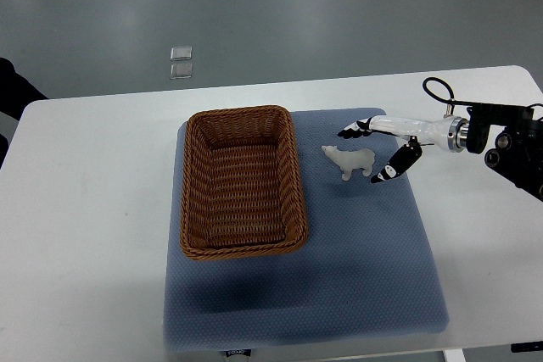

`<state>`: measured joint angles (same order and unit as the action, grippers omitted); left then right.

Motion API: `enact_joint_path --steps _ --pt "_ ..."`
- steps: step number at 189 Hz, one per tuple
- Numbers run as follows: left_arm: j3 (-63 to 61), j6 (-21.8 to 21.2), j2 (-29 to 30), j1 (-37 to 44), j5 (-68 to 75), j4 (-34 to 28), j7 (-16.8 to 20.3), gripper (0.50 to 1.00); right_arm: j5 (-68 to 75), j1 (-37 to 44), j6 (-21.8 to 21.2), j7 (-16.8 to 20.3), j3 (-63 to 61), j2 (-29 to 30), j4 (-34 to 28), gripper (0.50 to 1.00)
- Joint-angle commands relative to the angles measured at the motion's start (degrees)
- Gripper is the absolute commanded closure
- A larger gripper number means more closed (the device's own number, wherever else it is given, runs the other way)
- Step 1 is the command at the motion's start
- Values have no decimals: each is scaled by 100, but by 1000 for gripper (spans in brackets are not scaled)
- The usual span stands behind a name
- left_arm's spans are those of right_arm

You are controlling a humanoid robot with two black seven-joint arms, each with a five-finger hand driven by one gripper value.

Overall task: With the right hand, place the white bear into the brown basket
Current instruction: 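Close the right hand fingers around the white polar bear, then lift the bear and carry it over the brown wicker basket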

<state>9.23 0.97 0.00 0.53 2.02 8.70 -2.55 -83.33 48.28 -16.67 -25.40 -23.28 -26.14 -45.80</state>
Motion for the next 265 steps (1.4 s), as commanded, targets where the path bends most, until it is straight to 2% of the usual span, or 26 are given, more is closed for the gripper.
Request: enact_joint_path --steps 1,46,109,151,169,200,217,219,230,265 --pt "0 0 0 0 0 0 0 500 -61 6 76 88 60 12 1 648" --pt "0 0 0 0 0 0 0 500 -149 6 85 132 104 21 1 671" --pt "0 0 0 0 0 0 0 500 -157 50 199 132 183 109 -8 728" --pt "0 0 0 0 0 0 0 500 -254 77 191 132 280 100 -122 728" --pt "0 0 0 0 0 0 0 500 -280 112 199 141 315 109 -122 744" --pt "0 0 0 0 0 0 0 500 -289 147 208 273 429 109 -122 826" --pt "0 0 0 0 0 0 -9 500 -386 147 208 299 429 109 -122 926" --pt "0 0 0 0 0 0 -9 500 -386 147 208 299 429 109 -122 926" --pt "0 0 0 0 0 0 0 500 -403 147 208 299 429 109 -122 1000" --pt "0 0 0 0 0 0 0 500 -404 226 384 299 438 83 -122 1000"
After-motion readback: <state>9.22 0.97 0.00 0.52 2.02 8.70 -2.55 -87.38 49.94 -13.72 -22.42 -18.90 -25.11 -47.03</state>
